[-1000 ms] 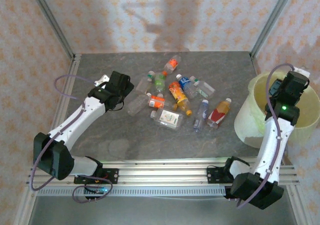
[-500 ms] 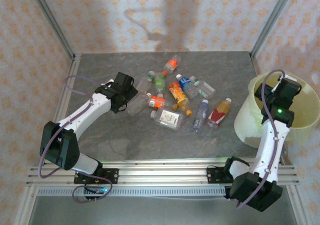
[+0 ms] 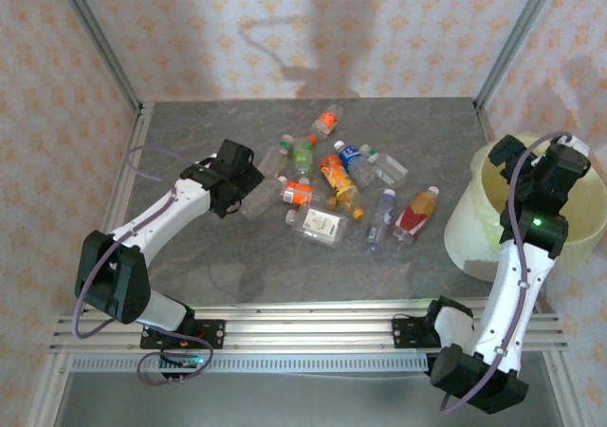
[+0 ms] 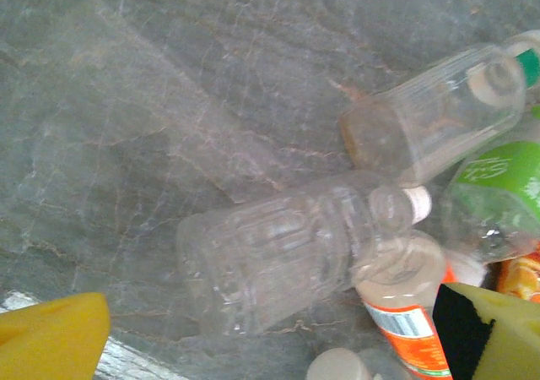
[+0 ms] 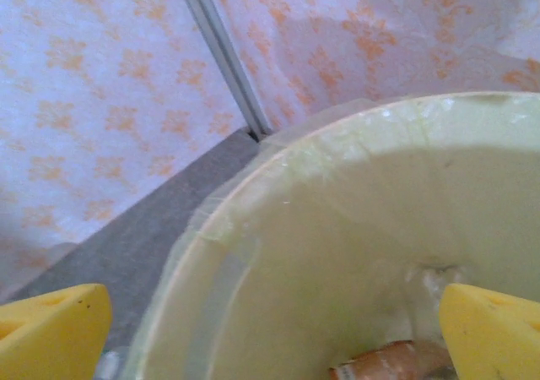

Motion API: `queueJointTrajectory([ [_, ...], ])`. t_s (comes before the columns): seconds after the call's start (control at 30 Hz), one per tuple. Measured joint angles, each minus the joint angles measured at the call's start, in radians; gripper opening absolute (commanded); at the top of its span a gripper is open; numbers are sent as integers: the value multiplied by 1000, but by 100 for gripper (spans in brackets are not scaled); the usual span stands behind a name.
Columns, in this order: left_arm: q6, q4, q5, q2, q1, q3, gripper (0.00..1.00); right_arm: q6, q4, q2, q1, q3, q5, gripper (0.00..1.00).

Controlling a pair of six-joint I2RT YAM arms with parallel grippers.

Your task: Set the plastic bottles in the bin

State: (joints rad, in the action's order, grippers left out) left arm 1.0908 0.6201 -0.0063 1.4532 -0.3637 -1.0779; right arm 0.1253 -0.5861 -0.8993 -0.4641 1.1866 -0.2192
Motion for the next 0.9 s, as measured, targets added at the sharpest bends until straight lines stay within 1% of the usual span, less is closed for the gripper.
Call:
queueJointTrajectory([
  [0.03,0,-2,2,-6,0,16,100,21,0,-2,24,7,-2,99],
  [0.13,0,-4,6,-18,0,48,100,62,-7,-28,151,63,-32,99],
  [0.27,-14,-4,6,-32,0,53,100,73,-24,-98,357,190,-47,99],
  [0.37,-23,-18,6,-58,0,73,100,74,-23,-127,494,213,-36,99],
  [0.47,-35,-46,16,-75,0,106,100,74,-28,-163,616,216,-2,99],
  [0.6,-46,-113,50,-81,0,154,100,76,-51,-236,783,220,99,99],
  [0.7,-55,-142,55,-93,-3,172,100,107,-48,-246,858,162,156,99],
  [0.9,-79,-163,51,-160,-3,190,100,229,-50,-248,929,-35,234,99],
])
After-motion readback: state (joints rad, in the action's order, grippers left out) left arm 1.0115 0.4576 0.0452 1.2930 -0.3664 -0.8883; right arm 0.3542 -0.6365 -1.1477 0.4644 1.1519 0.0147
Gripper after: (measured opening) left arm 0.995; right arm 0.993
